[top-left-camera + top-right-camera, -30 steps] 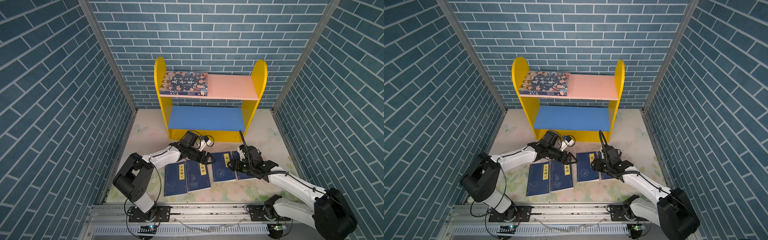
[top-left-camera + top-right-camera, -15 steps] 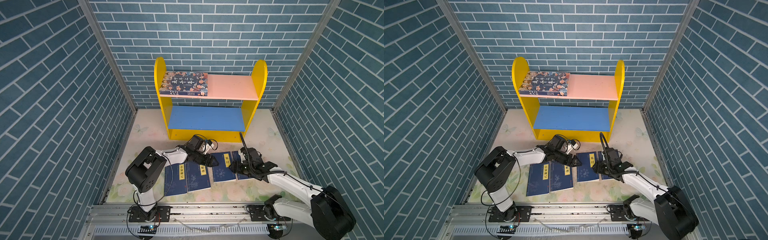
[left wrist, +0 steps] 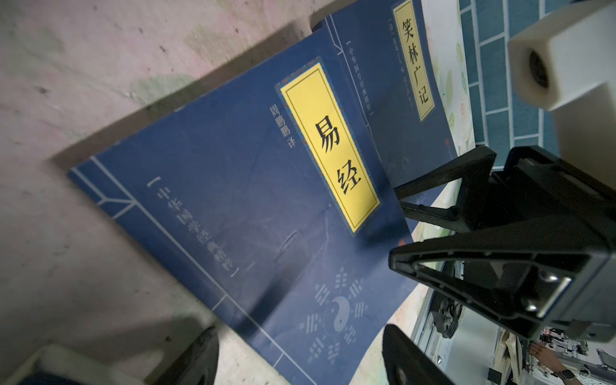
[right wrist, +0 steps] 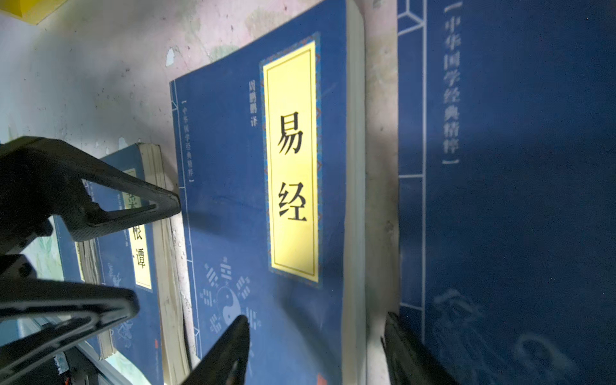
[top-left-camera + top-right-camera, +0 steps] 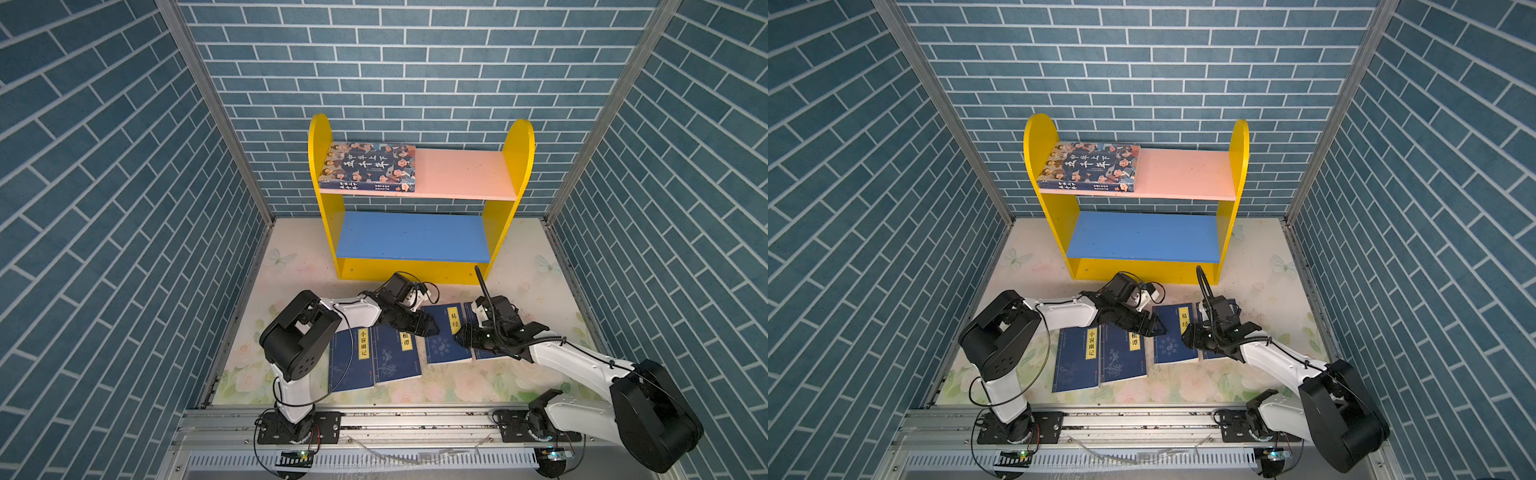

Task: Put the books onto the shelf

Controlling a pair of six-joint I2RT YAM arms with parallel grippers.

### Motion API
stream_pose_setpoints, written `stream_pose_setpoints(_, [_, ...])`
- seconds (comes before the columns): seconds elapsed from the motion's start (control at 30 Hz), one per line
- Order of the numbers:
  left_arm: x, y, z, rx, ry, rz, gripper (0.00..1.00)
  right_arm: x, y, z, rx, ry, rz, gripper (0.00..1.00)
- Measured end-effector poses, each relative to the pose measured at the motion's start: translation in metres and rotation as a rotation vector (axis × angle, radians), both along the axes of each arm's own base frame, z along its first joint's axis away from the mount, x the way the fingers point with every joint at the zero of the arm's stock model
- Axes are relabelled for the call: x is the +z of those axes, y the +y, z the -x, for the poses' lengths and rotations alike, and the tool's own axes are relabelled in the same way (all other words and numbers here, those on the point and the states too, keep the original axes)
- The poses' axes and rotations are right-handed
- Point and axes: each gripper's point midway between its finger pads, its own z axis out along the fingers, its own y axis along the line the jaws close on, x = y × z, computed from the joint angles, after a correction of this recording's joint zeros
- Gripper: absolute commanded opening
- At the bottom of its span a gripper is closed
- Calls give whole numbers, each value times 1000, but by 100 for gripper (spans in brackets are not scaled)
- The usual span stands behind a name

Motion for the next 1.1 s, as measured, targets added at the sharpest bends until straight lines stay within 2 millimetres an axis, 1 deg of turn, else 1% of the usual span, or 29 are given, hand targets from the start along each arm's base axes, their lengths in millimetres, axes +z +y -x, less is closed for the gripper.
stream_pose_setpoints(0.07, [-1,-1,1,-4,2,-1,79,-4,1,1,6,16,-1,65])
stream_pose_setpoints(0.17, [-4,-4,3,-12,9,-2,79,-4,6,-3,16,10,-20,65])
stream_pose_setpoints(0.3, [-4,-8,0,-15,6,7,79,-4,12,-8,23,12,-41,63])
stream_pose_setpoints(0.43, [-3,-8,-1,-17,0,8,78,-4,15,-10,24,7,-61,57])
stream_pose_setpoints(0.5, [-4,-8,-2,-18,-5,7,78,-4,16,-9,19,5,-81,52])
stream_pose_setpoints(0.63, [-4,-7,-2,-27,-20,4,77,-7,16,-8,-5,10,-108,36])
stream_pose_setpoints(0.7, [-4,-6,-3,-31,-32,-4,77,-9,15,-5,-14,21,-116,33])
stream_pose_setpoints(0.83, [-2,-3,-1,-52,-58,-16,78,-10,14,0,-29,38,-135,23])
stream_pose_setpoints(0.9, [1,-3,0,-63,-75,-16,78,-5,15,2,-32,34,-153,14])
stream_pose_setpoints(0.97, [7,-3,0,-72,-94,-10,78,2,17,2,-29,16,-176,10])
stream_pose_setpoints(1.0, [10,-3,-1,-75,-105,-6,78,6,17,2,-31,9,-187,5])
stream_pose_setpoints(1.1, [16,-4,-1,-86,-130,3,78,12,17,3,-28,-14,-204,1])
